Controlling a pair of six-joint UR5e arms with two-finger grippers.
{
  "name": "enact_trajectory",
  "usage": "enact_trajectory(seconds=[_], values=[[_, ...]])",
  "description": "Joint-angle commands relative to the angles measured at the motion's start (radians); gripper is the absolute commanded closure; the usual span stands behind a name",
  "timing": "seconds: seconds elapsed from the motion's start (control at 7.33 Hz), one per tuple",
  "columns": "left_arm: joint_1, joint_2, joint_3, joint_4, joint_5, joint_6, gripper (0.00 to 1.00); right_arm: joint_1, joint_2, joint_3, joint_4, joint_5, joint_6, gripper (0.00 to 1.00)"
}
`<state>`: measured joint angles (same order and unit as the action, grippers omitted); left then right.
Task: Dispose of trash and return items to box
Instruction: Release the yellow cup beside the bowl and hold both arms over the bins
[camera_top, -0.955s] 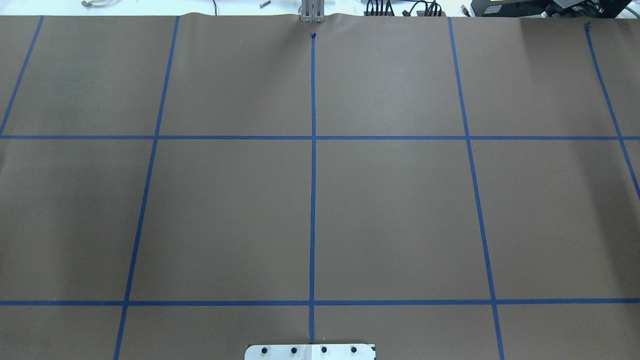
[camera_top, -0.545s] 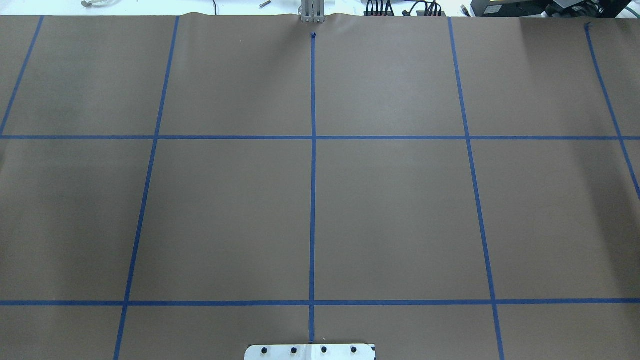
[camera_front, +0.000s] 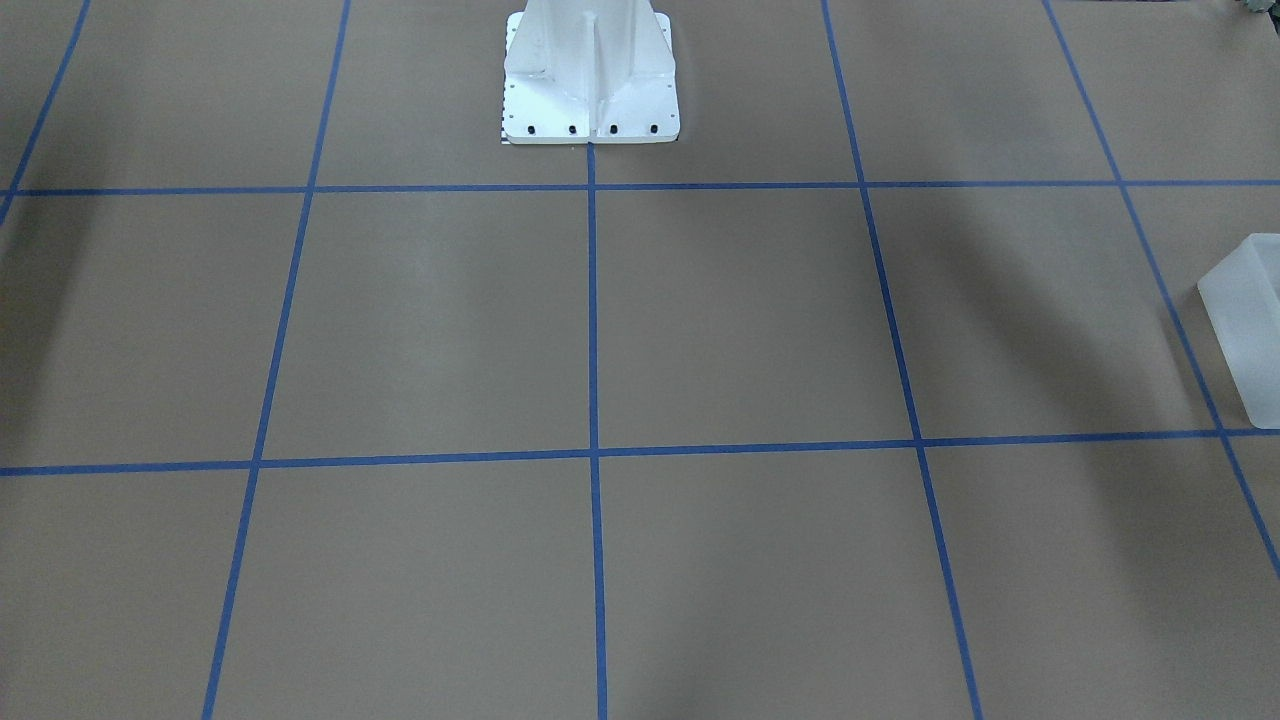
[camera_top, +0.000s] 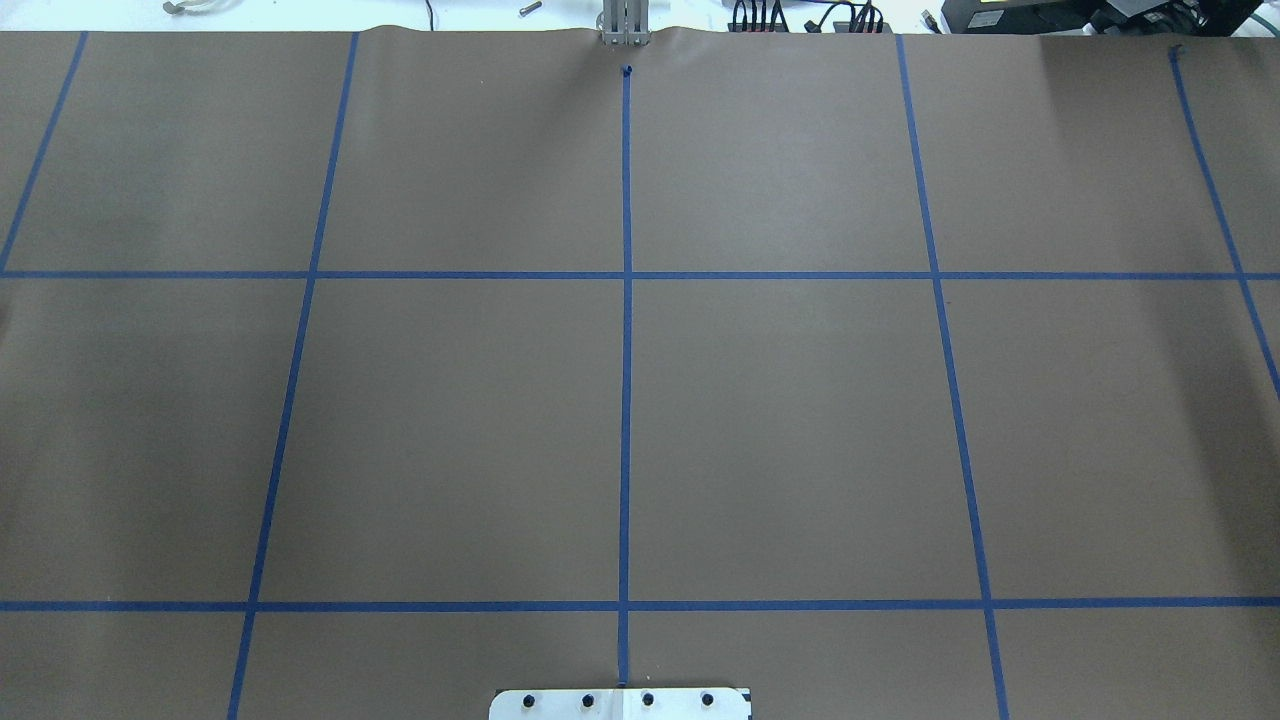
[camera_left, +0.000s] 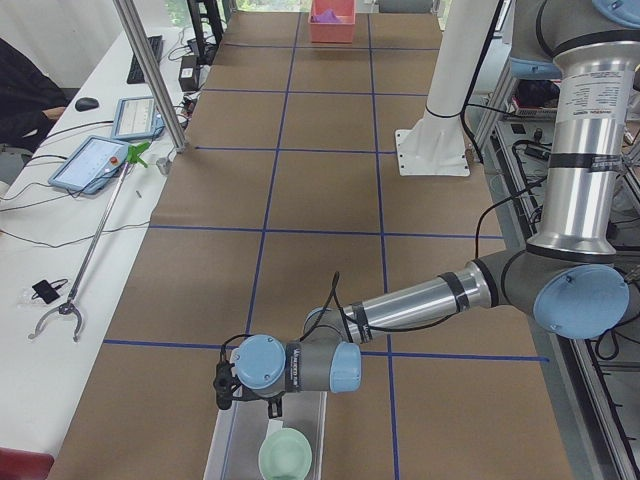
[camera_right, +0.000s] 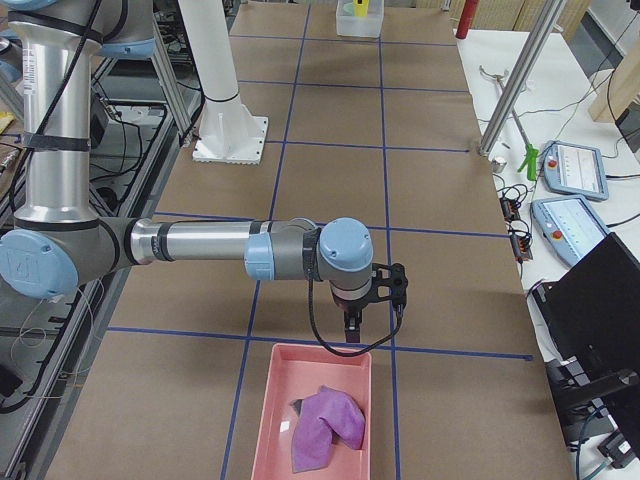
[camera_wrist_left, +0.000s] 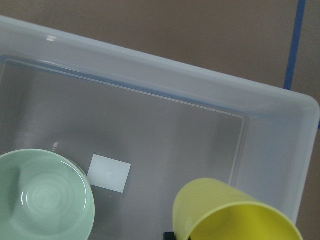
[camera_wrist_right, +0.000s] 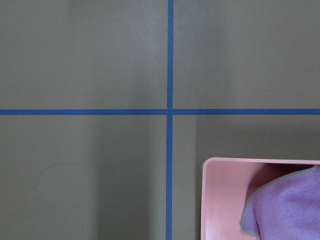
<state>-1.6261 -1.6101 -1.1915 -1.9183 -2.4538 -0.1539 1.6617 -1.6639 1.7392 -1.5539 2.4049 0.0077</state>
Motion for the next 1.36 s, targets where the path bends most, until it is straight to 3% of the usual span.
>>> enact_trajectory(seconds=[0.0, 0.14, 0.41, 0.82, 1.23], values=[[0.021, 0.007, 0.001, -0.019, 0.003, -0.001, 0.29, -0.003, 0.0, -0.001, 0.0, -0.001, 0.0, 0.0], [0.025, 0.024, 0.004, -0.059, 0.007, -0.001, 0.09, -0.005, 0.0, -0.001, 0.0, -0.001, 0.0, 0.0], [0.026, 0.029, 0.006, -0.076, 0.013, -0.001, 0.03, -0.01, 0.0, -0.001, 0.0, -0.001, 0.0, 0.0], [0.026, 0.029, -0.005, -0.109, 0.009, -0.004, 0.03, -0.011, 0.0, -0.003, 0.0, -0.001, 0.0, 0.0], [0.017, 0.041, -0.205, -0.1, 0.009, -0.007, 0.02, -0.01, 0.0, -0.003, -0.002, -0.001, 0.0, 0.0]])
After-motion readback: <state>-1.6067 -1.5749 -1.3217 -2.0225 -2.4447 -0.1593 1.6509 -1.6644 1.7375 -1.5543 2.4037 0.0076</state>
